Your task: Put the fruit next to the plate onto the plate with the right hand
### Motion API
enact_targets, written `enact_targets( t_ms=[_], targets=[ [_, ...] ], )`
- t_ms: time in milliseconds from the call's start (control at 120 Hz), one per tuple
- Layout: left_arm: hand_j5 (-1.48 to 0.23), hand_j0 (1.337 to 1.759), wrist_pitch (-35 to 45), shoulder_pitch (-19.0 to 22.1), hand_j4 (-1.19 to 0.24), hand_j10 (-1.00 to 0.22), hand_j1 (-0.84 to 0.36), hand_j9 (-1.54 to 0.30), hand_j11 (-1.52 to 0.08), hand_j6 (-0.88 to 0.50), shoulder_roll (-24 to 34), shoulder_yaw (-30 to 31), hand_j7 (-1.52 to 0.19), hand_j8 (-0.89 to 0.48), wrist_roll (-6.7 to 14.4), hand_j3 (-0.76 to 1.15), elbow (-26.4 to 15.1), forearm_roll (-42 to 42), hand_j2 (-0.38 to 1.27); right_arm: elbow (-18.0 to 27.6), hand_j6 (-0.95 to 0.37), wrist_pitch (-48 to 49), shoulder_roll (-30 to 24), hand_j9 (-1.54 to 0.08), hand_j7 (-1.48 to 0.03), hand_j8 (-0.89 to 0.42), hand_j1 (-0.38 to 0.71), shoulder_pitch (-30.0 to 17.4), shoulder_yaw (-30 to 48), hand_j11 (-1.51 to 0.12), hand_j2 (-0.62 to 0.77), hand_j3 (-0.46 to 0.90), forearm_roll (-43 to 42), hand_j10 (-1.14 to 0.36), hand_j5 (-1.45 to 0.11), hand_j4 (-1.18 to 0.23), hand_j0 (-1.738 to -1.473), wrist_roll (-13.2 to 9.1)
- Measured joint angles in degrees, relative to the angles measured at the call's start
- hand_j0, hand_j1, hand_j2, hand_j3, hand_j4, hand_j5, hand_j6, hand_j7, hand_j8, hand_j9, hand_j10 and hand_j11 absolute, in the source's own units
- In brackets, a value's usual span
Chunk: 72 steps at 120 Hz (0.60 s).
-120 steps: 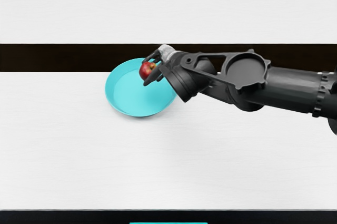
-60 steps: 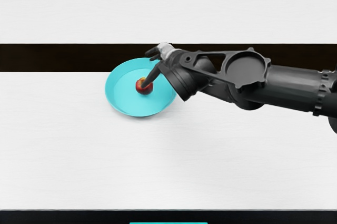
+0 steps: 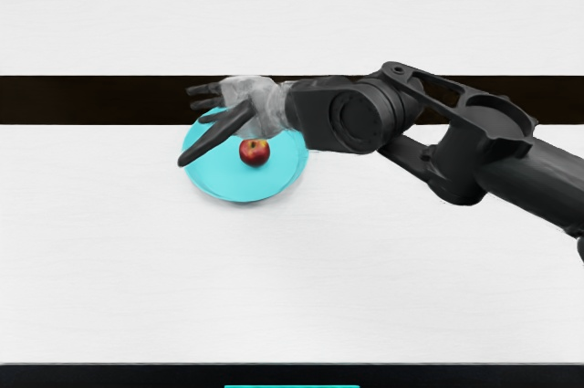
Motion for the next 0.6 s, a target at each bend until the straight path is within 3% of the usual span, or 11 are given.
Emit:
enact_targets(
  t_ms=[350,600],
  targets=[
    [-0.30,1.658,0.00,0.00,-0.23,-0.23,0.07,-0.30,-0.30,-0.23,0.00,0.01,-0.30,-0.23,0.00,0.00,0.00,0.00,0.05,4.38,-0.05,39.75,-25.65,-0.07,-0.07,-0.05,-0.29,-22.60,19.13,-0.07,-0.01,0.00,19.92,-0.05,-0.07,-0.05,-1.658,0.00],
    [-0.30,1.658,0.00,0.00,-0.23,-0.23,0.07,-0.30,-0.30,-0.23,0.00,0.01,-0.30,-0.23,0.00,0.00,-0.01,0.00,0.05,4.14,-0.05,48.01,-38.18,-0.06,-0.06,-0.05,-0.29,-37.16,27.86,-0.06,-0.01,0.00,29.53,-0.05,-0.06,-0.05,-1.658,0.00]
  ],
)
